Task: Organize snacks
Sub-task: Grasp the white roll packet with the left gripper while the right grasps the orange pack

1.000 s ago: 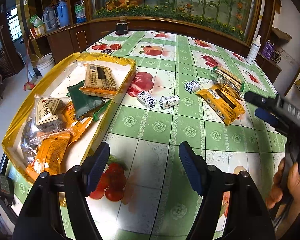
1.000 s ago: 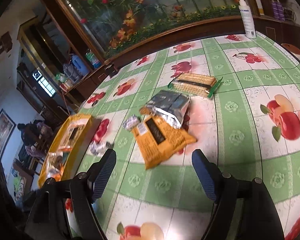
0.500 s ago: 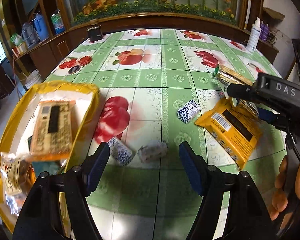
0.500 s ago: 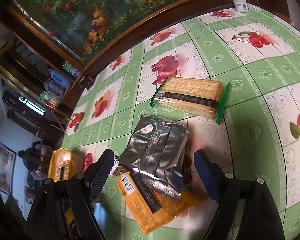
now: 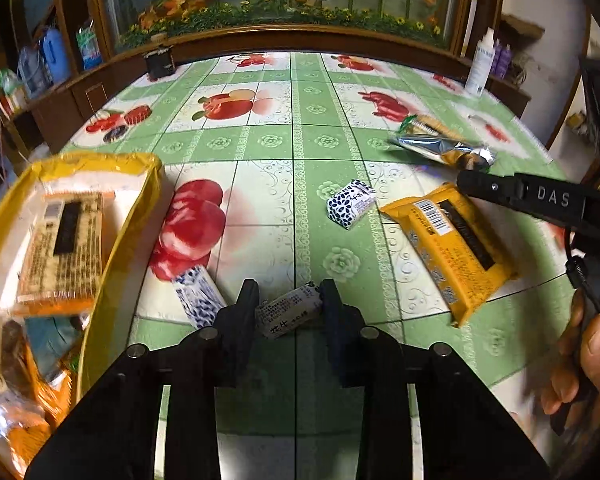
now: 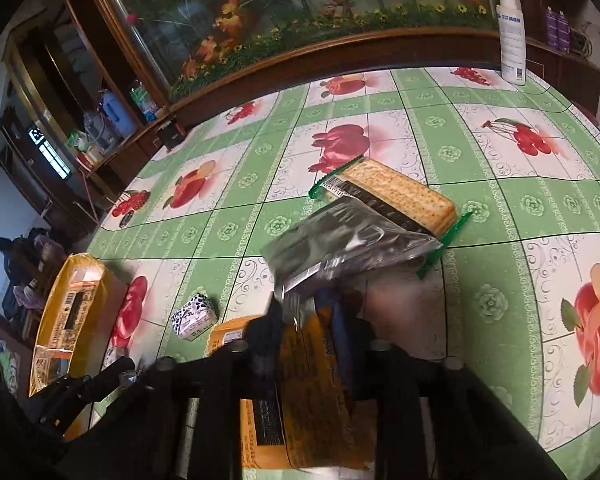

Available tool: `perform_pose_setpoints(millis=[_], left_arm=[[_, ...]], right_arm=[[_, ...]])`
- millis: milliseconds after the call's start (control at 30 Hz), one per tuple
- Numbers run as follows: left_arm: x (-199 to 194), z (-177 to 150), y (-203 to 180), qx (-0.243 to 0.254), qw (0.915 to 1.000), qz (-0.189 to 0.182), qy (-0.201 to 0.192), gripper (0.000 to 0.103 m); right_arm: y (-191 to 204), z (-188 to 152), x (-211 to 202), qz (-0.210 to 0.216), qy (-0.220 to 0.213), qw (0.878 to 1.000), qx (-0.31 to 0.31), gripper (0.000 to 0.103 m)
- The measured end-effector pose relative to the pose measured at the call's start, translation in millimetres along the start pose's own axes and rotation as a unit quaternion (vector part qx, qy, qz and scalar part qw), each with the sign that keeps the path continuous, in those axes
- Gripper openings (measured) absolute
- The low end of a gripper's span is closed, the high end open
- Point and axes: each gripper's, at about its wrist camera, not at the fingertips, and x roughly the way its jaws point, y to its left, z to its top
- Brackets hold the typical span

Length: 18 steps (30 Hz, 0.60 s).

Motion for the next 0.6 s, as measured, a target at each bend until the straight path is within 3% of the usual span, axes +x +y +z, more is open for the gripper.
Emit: perform_pose_setpoints(millis=[233,333,400,433,467,600], left_arm=[[-22.8,-15.9,14.9,-0.055,0.9959,-0.071,-0.005,0.028],[-30.8,-22.6,19.8,-0.068,0.9941,-0.084,-0.007,0.028],[-35.2,-26.6,25.5,-0.077,0.9924,-0.096,-0.009,0.028],[-39.2,-29.9,26.8,-0.081,0.9919,-0.098,-0.012,0.028],[-43.2,-32.4,28.1,-0.081,0.9918,-0.097,-0.016,0.028],[-60.2,-44.6,29.6,-0.081,0.9918,-0.095,-0.028,0.028]], right_arm=[[-13.3,-6.2,-22.8,0.024,-0.006,1.0,0.005,0.008],[-13.4,-10.9,-25.4,0.029,0.01,1.0,0.001,0.024],[-11.8,-18.2,-28.6,0.052,0.016,0.999,0.002,0.069],[-8.7,-22.4,-31.4,0.046,0.014,0.999,-0.003,0.078],[-4.8,-26.2,-34.4,0.04,0.008,0.999,-0.011,0.082],[15.8,-33.9,-32.0,0.005,0.004,0.999,-0.048,0.082]])
